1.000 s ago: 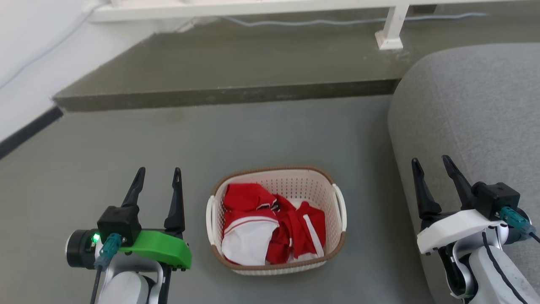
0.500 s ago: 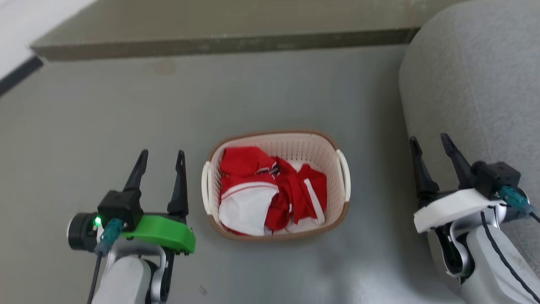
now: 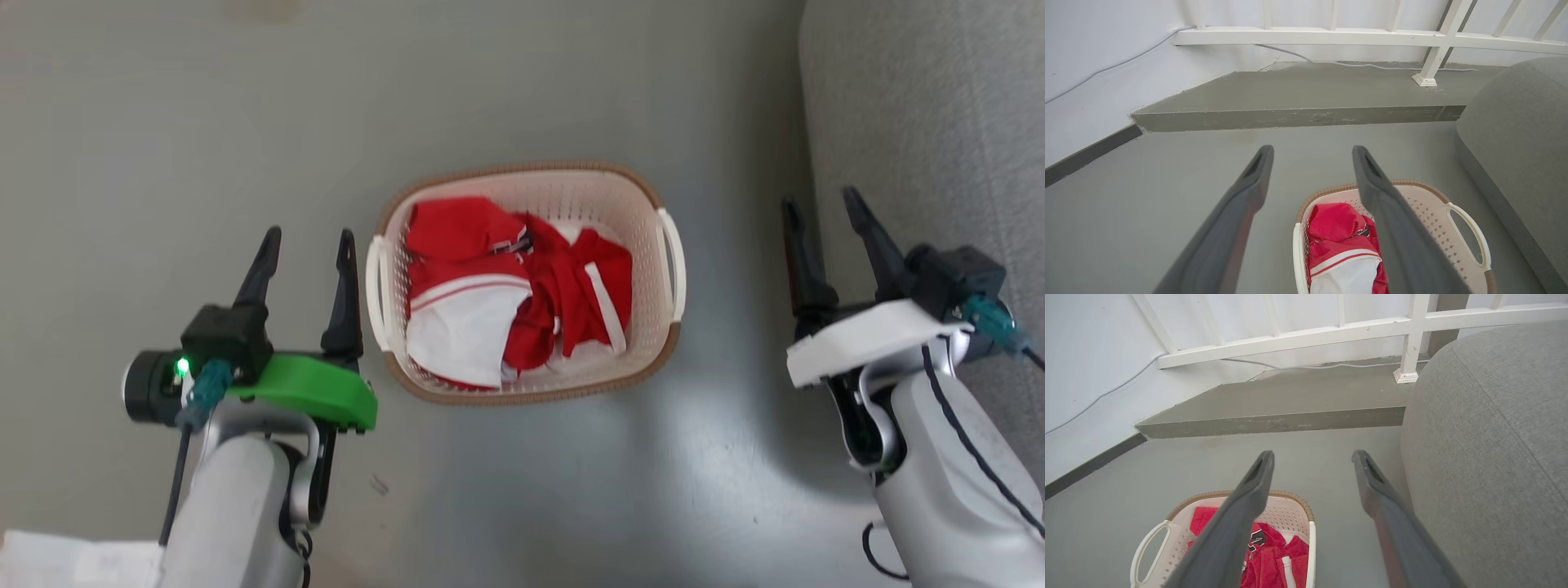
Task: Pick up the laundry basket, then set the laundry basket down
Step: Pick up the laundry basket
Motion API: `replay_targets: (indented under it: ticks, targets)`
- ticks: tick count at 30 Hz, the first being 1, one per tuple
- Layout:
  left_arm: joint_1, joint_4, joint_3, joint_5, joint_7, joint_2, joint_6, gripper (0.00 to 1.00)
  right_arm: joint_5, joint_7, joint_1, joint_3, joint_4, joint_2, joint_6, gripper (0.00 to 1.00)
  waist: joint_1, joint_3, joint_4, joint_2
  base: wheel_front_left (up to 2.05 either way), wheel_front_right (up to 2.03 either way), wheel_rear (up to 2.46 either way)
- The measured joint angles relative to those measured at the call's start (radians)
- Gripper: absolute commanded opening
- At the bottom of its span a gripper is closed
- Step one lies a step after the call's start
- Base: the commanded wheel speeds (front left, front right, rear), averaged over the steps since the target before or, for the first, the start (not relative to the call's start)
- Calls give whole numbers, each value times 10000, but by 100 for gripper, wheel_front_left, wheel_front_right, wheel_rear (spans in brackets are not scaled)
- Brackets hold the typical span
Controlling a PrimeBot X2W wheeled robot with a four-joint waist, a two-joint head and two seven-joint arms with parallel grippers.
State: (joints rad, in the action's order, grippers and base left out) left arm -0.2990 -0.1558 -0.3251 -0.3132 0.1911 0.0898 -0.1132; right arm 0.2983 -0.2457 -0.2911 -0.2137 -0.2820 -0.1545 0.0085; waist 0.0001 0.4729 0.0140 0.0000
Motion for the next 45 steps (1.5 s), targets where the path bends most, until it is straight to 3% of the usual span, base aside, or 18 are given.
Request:
replay_targets:
  ticks: [19, 30, 45]
  targets:
    - [-2929, -1783, 100, -435, -1239, -142, 602, 100, -98, 267, -2765, -125, -838, 17, 226, 100, 1, 2726, -55, 0, 0, 0, 0]
    - [-4512, -3570, -19, -552, -2059, -199, 1089, 100, -199, 399, -3979, -309, -2268, 46, 343, 100, 0, 3804, 36, 0, 0, 0, 0]
    - [-5036, -5950, 8, -872, -2341, -257, 1521, 100, -268, 575, -4485, -895, -4447, 616, 518, 100, 0, 4566, -201, 0, 0, 0, 0]
